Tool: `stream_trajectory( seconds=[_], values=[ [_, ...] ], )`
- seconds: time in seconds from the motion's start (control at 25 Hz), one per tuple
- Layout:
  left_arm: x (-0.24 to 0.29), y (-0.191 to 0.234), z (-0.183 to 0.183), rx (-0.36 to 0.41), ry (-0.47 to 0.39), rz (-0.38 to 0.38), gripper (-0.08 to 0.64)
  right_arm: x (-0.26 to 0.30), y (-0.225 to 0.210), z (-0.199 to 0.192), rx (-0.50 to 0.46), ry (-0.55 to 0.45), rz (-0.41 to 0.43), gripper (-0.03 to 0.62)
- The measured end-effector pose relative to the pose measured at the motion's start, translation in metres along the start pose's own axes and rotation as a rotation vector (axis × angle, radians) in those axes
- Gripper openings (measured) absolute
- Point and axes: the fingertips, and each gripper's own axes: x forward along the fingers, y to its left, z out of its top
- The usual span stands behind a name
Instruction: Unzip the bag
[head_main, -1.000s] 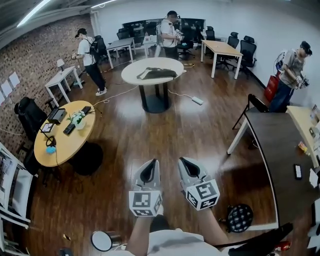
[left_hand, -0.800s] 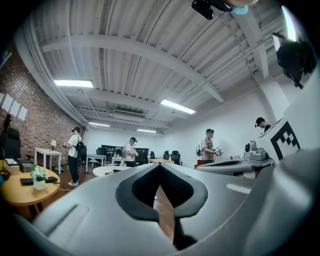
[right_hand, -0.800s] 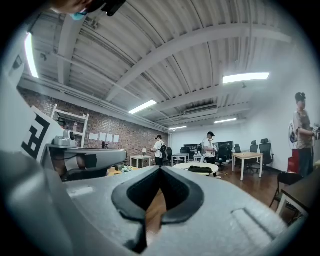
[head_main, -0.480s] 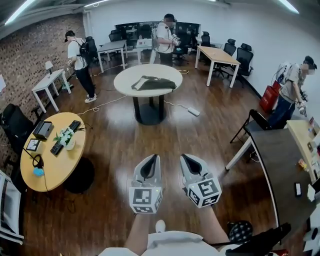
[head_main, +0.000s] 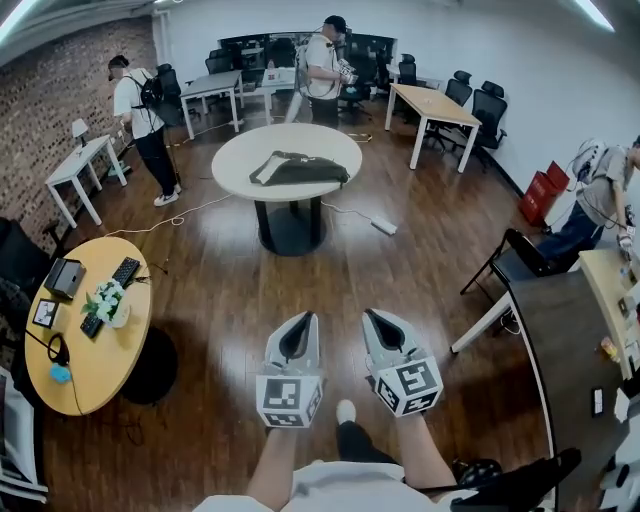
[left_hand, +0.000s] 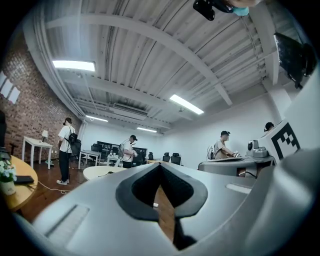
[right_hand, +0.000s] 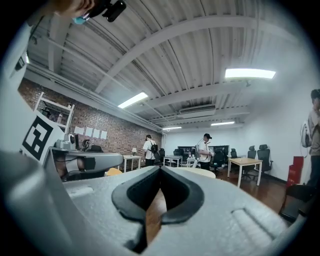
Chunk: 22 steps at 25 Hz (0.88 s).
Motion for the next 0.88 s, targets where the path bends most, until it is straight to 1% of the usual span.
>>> stream_trajectory(
  seconds=[0.16, 0.32, 0.44, 0.56, 0.64, 0.72, 0.8, 0.88],
  values=[
    [0.085, 0.02, -0.009, 0.016, 0.016, -0.008, 0.017, 0.072, -0.051, -0.004, 0.012, 0.001, 0.023, -0.011],
    [0.172, 0.033, 0.0, 0.025, -0.019, -0.012, 0.017, 0.137, -0.104, 0.017, -0.016, -0.052, 0.058, -0.011],
    [0.222, 0.044, 0.004, 0.037, -0.019, 0.007, 0.017, 0.178, -0.146, 0.021, -0.008, -0.056, 0.061, -0.011],
    [0.26, 0.059, -0.003, 0.05, 0.008, 0.033, 0.017, 0.214, -0.182, 0.007, 0.034, -0.026, 0.054, -0.011],
    [0.281, 0.075, -0.015, 0.038, 0.039, 0.051, 0.017, 0.235, -0.195, -0.006, 0.068, -0.005, 0.062, -0.011],
    [0.303, 0.091, -0.026, 0.024, 0.059, 0.061, 0.017, 0.258, -0.202, -0.018, 0.076, 0.01, 0.081, -0.011],
    [0.331, 0.105, -0.034, 0.023, 0.069, 0.056, 0.017, 0.283, -0.212, -0.026, 0.079, 0.016, 0.087, -0.011],
    [0.364, 0.12, -0.04, 0.025, 0.069, 0.04, 0.017, 0.311, -0.229, -0.032, 0.08, 0.018, 0.075, -0.011]
  ],
)
